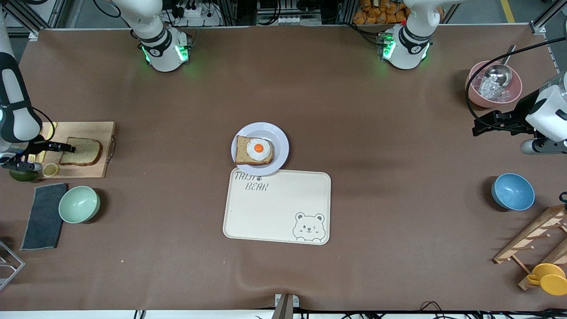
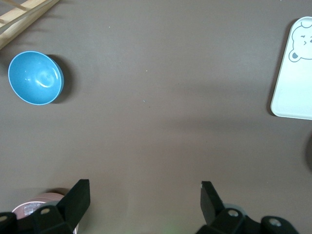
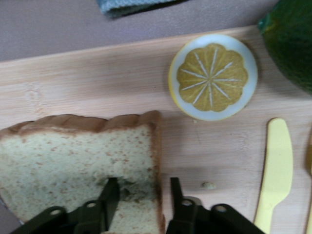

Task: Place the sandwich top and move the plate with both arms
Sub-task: 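Grasp the bread slice with the right gripper and lift it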

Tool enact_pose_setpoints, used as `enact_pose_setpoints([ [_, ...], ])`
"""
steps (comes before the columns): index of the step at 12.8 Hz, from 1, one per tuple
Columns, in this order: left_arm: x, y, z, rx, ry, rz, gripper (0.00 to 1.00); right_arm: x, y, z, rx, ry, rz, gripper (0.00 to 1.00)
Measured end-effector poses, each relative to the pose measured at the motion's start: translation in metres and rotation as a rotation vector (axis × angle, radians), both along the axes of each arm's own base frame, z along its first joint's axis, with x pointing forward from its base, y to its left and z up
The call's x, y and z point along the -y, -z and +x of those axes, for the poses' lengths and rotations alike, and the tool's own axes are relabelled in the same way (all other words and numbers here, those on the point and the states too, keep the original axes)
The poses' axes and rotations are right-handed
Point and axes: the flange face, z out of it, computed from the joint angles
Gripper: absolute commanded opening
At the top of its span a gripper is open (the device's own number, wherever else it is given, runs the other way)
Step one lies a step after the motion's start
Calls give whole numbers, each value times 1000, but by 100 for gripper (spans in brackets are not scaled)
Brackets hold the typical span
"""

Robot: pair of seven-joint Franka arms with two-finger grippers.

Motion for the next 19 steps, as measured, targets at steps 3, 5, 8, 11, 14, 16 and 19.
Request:
enact_pose_setpoints([
  [3,0,0,0,-1,0,-2,100,5,-3,-2,-2,-7,0,0],
  [5,0,0,0,-1,0,-3,100,7,-3,-4,-6,-11,4,0],
  [8,0,1,0,-1,0,-3,100,8,-5,-3,-6,-34,11,0],
  [11,0,1,0,-1,-2,-3,100,11,-20,6,-17,-62,29,0],
  [14,-1,1,0,-1,-3,-5,100,10,-43,19,-23,-86,42,0],
  [16,-1,1,0,-2,-6,-14,100,0,-63,31,-18,-114,48,0],
  [19,-9,1,1,-2,-21,-25,100,-28,-108,55,-32,-167,58,0],
])
